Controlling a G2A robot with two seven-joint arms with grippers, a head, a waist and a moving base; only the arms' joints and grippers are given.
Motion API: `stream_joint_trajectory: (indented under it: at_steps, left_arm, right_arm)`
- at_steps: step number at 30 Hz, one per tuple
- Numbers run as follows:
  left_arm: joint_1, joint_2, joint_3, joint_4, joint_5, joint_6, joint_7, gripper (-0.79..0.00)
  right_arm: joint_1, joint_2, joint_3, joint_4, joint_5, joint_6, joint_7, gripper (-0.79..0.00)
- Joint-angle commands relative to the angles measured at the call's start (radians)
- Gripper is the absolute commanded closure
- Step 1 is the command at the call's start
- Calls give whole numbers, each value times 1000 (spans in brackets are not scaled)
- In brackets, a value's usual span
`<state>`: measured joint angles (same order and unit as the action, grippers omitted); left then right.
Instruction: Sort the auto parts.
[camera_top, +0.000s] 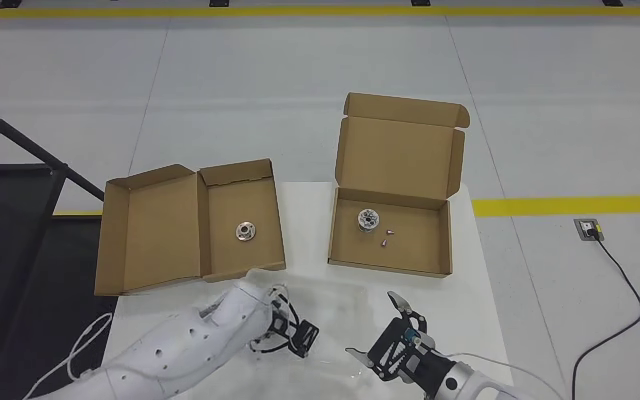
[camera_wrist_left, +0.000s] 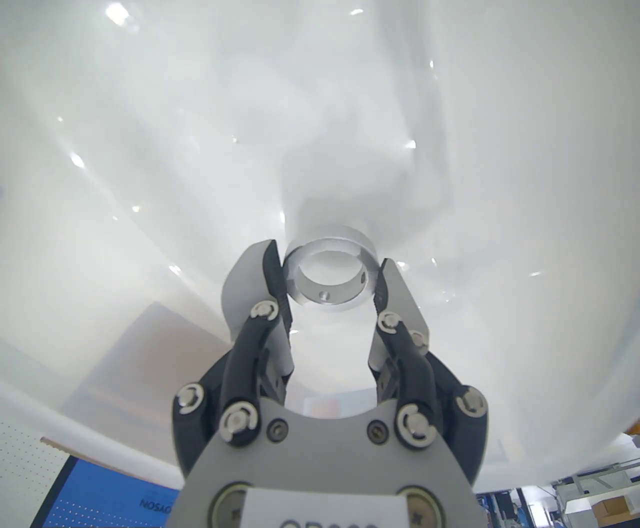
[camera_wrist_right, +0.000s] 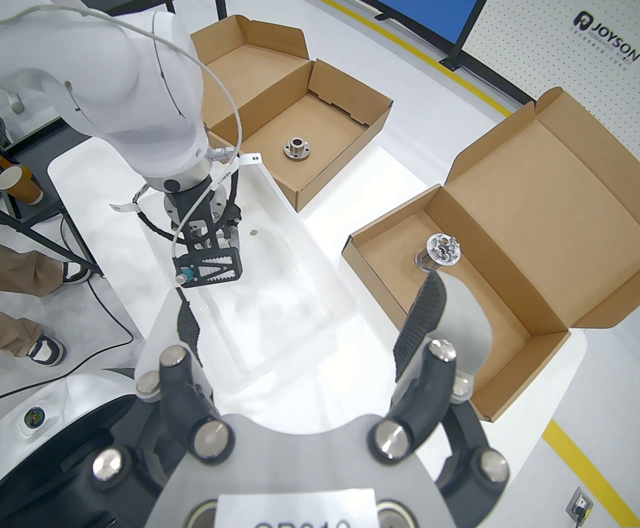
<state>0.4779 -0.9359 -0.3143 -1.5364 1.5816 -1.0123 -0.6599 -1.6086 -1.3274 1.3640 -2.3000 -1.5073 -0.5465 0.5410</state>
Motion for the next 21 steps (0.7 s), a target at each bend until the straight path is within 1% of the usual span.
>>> stream_joint_trajectory:
  at_steps: [1,3,6,9,14,16,18,19,21]
  left_arm:
    - [12,20,-34,-42,-2,4,-38,0]
    - [34,44,-74,-103,-19,7,-76,0]
    - [80,86,-146,-204,-37,26,-169,0]
    - [145,138,-231,-315,-38,89,-237,0]
    - [280,233,-385,-478,-21,192,-340,0]
    - [338,269,-459,-526,-17,228,-376,0]
    - [394,302,-540,-552,-18,260,-408,0]
    - [421,316,-580,-564,-27,262,-410,0]
    - [461,339,-669,-571,-46,262,-379,0]
  right_arm:
    - [0,0,0,0,0,0,0,-785]
    - [0,0,0,0,0,0,0,-785]
    - [0,0,0,0,0,0,0,-785]
    - [0,0,0,0,0,0,0,-785]
    - [0,0,0,0,0,0,0,-785]
    - [0,0,0,0,0,0,0,-785]
    - [0,0,0,0,0,0,0,-785]
    - [0,0,0,0,0,0,0,-785]
    - [0,0,0,0,0,0,0,-785]
